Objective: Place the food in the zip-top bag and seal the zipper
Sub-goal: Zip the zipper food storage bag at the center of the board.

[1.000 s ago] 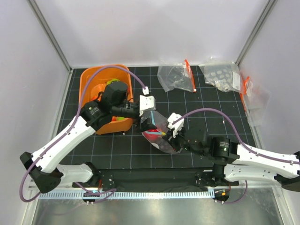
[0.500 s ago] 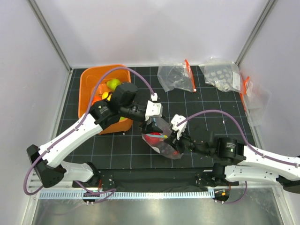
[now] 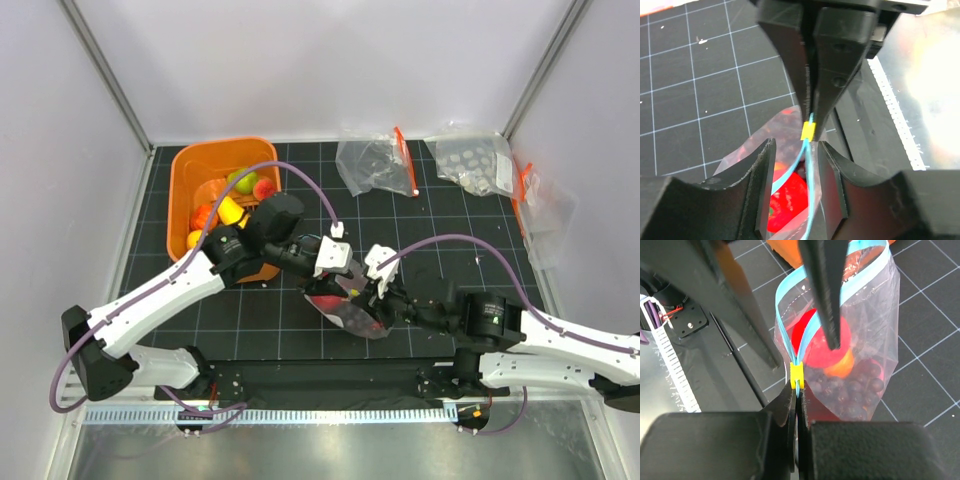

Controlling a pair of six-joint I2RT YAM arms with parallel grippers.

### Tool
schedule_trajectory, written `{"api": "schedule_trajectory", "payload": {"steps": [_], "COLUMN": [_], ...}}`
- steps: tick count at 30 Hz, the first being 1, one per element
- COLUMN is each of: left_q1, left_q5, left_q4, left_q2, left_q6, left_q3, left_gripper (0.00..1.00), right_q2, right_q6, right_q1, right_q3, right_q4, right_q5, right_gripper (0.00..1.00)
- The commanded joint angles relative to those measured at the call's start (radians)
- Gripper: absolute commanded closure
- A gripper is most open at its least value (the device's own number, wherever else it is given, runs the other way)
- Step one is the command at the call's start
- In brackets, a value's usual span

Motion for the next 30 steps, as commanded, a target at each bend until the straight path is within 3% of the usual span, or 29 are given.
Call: {"api": "schedule_trajectory", "payload": {"steps": [1,8,17,19,21,25,30], "left_q1": [-0.016,-0.037,-0.045,-0.045,-0.046,-0.046,-0.046], "left_q5": [0.018,0.014,-0.005,-0.003,-0.005,-0.025,-0.158], "left_q4": [0.036,0.040,0.040,0.040,0.040,0.033,0.031], "left_q2": [-0.035,-0.025,-0.015,-0.008,0.002,0.008,0.023], "left_q6": [0.026,0.025,0.025,0.026,0.023,0.026,0.039], "left_q3": [-0.006,-0.007,-0.001,-0.001,0.005,0.013,-0.001], "left_gripper": [0.58,0.62,0.76,0.83,0.99,1.00,1.00], "right_q2": [0.003,0.011,0.014,0.014,0.009,-0.009,-0.096], "right_q6": [-0.007,-0.004,-0.004,-0.003,-0.003,0.019,0.074], "right_q1": [-0.003,-0.003,-0.003,-0.003,-0.003,-0.003,-0.005], "right_q3": [0.067,0.072,0.075,0.076,0.076,0.073,0.067], "right_q4": [0.034,0.040,0.043,0.041,0.038,0.021,-0.031], "right_q5": [0.018,0.018,0.014,0.015,0.021,0.076,0.191], "right_gripper": [0.99,0.99,0.99,0.99,0.99,0.99,0.99]}}
